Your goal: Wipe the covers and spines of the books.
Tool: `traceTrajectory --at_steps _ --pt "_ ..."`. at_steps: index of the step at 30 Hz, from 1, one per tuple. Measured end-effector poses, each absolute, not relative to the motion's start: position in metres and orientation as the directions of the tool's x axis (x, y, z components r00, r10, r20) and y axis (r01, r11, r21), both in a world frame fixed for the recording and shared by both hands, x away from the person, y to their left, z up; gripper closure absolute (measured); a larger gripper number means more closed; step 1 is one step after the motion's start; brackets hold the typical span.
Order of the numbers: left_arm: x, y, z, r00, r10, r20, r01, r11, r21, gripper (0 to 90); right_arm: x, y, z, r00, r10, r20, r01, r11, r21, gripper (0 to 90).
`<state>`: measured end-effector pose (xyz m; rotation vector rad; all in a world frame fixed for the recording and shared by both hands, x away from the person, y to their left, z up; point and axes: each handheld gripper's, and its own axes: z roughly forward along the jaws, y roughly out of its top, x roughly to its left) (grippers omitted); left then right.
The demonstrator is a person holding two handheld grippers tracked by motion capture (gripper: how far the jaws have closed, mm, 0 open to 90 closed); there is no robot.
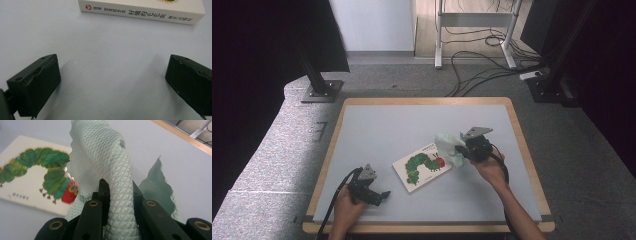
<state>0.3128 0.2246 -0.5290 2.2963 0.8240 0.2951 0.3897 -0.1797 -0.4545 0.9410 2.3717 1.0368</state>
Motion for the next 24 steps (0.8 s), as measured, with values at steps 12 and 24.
traceTrajectory --at_steps 12,24 --pt "0.313 0.224 -0.529 0.774 0.633 -0.013 0.480 -0.574 0.664 0.0 0.349 -0.244 -0.460 -0.639 0.768 -0.049 0.472 0.441 0.763 77.2" --pt "0.313 0.224 -0.529 0.774 0.633 -0.013 0.480 -0.573 0.664 0.0 0.316 -0.289 -0.481 -0.569 0.821 -0.056 0.527 0.415 0.741 76.8"
